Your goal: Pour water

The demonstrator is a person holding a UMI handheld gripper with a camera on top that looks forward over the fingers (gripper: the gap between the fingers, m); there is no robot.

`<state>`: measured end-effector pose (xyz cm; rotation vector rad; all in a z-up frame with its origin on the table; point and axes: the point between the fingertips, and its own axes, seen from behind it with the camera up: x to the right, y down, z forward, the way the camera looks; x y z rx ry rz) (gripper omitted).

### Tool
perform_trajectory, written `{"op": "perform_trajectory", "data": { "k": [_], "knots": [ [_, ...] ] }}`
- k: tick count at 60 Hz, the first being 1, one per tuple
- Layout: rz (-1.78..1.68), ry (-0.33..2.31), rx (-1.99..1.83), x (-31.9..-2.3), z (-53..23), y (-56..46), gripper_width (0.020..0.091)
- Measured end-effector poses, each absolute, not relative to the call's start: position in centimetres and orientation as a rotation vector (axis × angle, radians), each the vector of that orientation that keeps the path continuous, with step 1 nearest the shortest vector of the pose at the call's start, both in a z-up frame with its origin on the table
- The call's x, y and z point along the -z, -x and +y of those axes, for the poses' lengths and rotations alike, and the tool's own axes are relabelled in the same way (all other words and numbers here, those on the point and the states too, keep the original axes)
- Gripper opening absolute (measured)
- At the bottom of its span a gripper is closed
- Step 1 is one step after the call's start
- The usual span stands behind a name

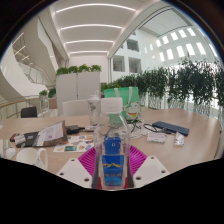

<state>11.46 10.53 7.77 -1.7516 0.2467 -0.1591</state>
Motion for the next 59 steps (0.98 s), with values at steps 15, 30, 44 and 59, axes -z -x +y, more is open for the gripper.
{"op": "perform_trajectory", "data": {
  "k": [15, 30, 44, 59],
  "knots": [
    [0.223, 1.854, 0.149, -6.2, 10.5, -12.4, 0.0524],
    [0.300, 1.941, 0.149, -10.3, 3.3, -8.9, 0.0822],
    [0.355, 1.948, 0.130, -15.7, -6.2, -2.7, 0.0831],
    [0.339, 1.967, 0.176, -20.8, -15.4, 5.3, 0.0831]
  ]
}}
